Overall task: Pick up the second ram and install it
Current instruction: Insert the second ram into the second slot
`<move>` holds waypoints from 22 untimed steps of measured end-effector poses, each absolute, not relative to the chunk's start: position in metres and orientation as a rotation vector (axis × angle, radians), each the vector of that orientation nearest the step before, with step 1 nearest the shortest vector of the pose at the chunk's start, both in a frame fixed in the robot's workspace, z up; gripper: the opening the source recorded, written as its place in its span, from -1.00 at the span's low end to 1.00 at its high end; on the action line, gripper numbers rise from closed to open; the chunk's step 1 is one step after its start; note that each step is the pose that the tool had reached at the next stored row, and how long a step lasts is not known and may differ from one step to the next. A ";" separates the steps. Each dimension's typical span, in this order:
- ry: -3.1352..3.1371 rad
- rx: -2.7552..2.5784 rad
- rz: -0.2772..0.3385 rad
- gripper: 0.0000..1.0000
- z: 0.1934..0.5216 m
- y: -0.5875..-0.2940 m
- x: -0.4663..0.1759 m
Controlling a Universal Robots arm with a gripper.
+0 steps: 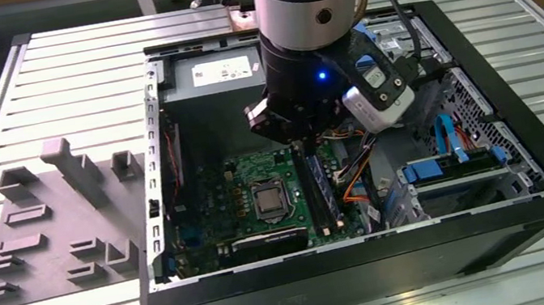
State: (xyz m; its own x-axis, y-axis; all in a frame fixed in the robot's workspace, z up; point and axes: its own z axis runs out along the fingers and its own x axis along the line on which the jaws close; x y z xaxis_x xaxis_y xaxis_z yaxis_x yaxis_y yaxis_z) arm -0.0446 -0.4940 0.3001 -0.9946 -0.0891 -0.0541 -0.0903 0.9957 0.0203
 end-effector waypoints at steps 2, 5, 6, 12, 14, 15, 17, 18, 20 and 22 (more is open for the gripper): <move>3.085 -0.132 0.035 -0.77 0.300 -0.494 -0.045; 3.085 -0.129 0.035 -0.77 0.300 -0.494 -0.045; 3.086 -0.129 0.035 -0.77 0.300 -0.494 -0.045; 3.086 -0.129 0.035 -0.77 0.299 -0.494 -0.045; 3.086 -0.129 0.035 -0.77 0.298 -0.494 -0.045; 3.086 -0.129 0.035 -0.77 0.298 -0.494 -0.045; 3.086 -0.129 0.035 -0.77 0.297 -0.494 -0.045; 3.086 -0.129 0.035 -0.77 0.296 -0.494 -0.045; 3.086 -0.129 0.035 -0.77 0.296 -0.494 -0.045; 3.086 -0.129 0.035 -0.77 0.295 -0.494 -0.045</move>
State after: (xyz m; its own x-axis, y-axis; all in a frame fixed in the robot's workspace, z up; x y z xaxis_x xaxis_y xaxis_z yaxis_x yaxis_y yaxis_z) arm -0.0446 -0.4941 0.2953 -0.9951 -0.0828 -0.0540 -0.0840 0.9963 0.0202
